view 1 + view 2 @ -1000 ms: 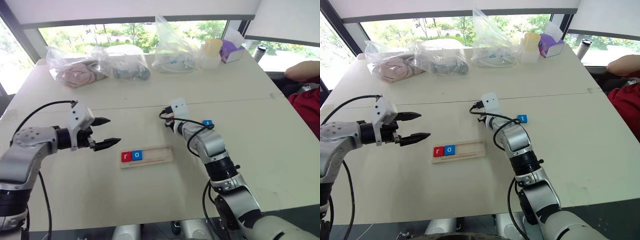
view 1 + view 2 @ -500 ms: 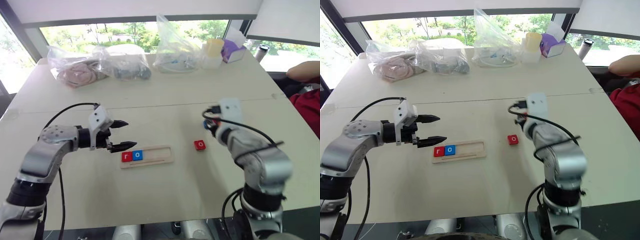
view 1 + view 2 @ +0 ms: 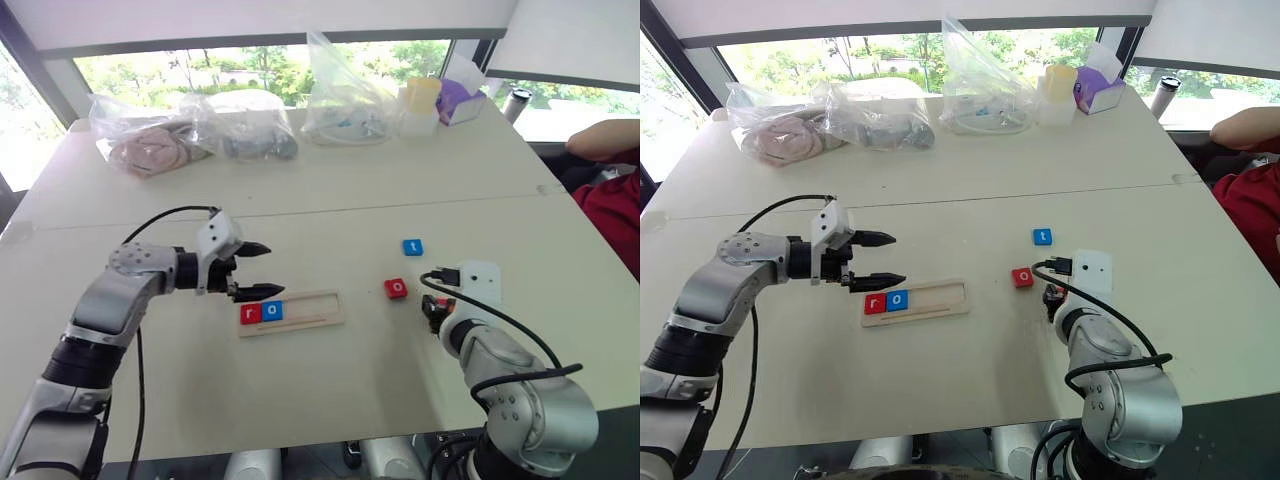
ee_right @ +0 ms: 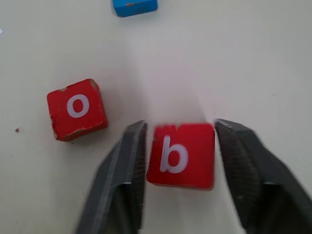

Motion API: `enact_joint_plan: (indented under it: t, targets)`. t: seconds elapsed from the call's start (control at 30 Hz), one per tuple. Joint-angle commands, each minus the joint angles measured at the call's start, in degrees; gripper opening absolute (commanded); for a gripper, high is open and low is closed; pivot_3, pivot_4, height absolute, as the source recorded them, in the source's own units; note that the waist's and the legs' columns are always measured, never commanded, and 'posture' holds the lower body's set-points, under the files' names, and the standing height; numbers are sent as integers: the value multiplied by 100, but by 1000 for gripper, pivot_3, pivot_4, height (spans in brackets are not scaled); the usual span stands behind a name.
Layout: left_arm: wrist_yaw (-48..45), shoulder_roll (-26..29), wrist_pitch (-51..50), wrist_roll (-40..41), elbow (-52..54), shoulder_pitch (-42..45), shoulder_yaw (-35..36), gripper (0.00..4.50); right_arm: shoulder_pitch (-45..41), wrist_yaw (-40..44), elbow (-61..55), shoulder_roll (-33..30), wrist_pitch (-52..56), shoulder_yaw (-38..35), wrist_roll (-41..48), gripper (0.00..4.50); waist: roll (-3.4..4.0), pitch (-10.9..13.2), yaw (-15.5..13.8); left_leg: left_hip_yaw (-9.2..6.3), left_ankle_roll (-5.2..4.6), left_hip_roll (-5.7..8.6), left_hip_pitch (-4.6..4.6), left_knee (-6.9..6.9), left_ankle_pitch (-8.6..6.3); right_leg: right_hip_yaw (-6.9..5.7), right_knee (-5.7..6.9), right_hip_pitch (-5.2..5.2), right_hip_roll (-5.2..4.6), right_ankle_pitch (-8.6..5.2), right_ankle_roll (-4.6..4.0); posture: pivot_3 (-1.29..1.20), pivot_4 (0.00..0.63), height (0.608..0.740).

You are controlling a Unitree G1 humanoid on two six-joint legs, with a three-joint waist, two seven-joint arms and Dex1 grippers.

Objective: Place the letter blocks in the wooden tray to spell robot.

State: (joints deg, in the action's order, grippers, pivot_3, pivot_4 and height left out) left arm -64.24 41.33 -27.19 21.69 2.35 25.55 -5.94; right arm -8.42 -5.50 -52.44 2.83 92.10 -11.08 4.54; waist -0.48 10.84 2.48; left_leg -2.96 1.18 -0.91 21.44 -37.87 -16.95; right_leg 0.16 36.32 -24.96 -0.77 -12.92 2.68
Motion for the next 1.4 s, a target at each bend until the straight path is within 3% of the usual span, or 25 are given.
enact_joint_plan:
  t: [0.03, 0.17, 0.33, 0.47, 0.53, 0.57, 0.7, 0.97, 1.2, 1.3, 1.4]
  targets:
    - [-30, 45, 90, -53, 107, 83, 51, 4500, 20, 53, -24, 231, 40, 24, 66, 4258, 0, 0, 1, 0, 0, 0, 0, 0, 0, 0, 0, 0, 1, -1, -1, 0, 150, 740]
    - [-53, 164, 75, -23, 190, -58, 155, 4500, -361, 456, -91, -527, 40, -256, 277, 4430, 2, 1, 8, 0, 0, 0, -1, 0, 0, -1, 0, 0, 2, -1, -1, 0, 150, 740]
    - [-299, 416, -313, 425, 612, -285, 366, 4500, -1200, 2195, 377, -2581, -119, -679, 1246, 4430, 0, 3, 0, 5, 0, 4, -1, -3, 0, 17, -8, 0, -5, -4, -4, 0, 150, 740]
    - [-505, 654, -722, 814, 1076, -401, 465, 4500, -652, 4480, 922, -4070, -2018, -857, 2149, 4430, -6, 7, -43, 2, -7, 3, 4, 2, -4, -3, -15, 7, 1, -8, 5, 0, 150, 740]
    - [-653, 888, -1008, 1064, 1589, -539, 462, 4500, 38, 6104, 1751, -4977, -3399, -774, 2248, 4430, -7, 8, -46, 4, -30, 3, 1, 4, -17, -3, -18, 11, 2, -11, 24, 0, 150, 740]
    - [-682, 960, -1082, 1137, 1724, -590, 477, 4500, 229, 6490, 2003, -5212, -3801, -730, 2264, 4430, -10, 9, -46, 8, -37, 3, 2, 3, -21, -1, -21, 12, -1, -15, 31, 0, 150, 740]
    - [-653, 1423, -954, 802, 2624, -1074, 169, 4500, 329, 7707, 4094, -6144, -6633, 509, 1067, 4430, -22, 17, 14, 51, -45, 3, -12, -6, -26, 32, -22, 18, -5, -22, 27, 0, 150, 740]
    - [-37, 1337, -1186, 982, 3134, -1719, 430, 4500, -575, 8131, 5790, -5839, -8294, 1208, 734, 4430, -28, 25, -2, 102, -43, 0, -36, -17, -25, 93, -7, 17, 12, -17, 18, 0, 150, 740]
    - [249, 1297, -1259, 1107, 3295, -1916, 464, 4500, -861, 8250, 6327, -5708, -8780, 1438, 570, 4430, -28, 25, -50, 106, -43, 2, -27, -17, -25, 102, -8, 12, 7, 1, 12, 0, 150, 740]
    - [281, 1303, -1233, 1108, 3242, -1900, 450, 4500, -907, 8344, 6471, -5666, -8907, 1476, 591, 3612, -28, 25, -52, 107, -43, 3, -29, -18, -25, 104, -8, 12, 7, 2, 6, 0, 150, 740]
    - [241, 1357, -1151, 1040, 3088, -1898, 465, 4500, -937, 8300, 6473, -5621, -8904, 1455, 607, 1976, -28, 25, -50, 109, -43, 3, -32, -18, -25, 106, -7, 13, 9, 1, 7, 0, 150, 740]
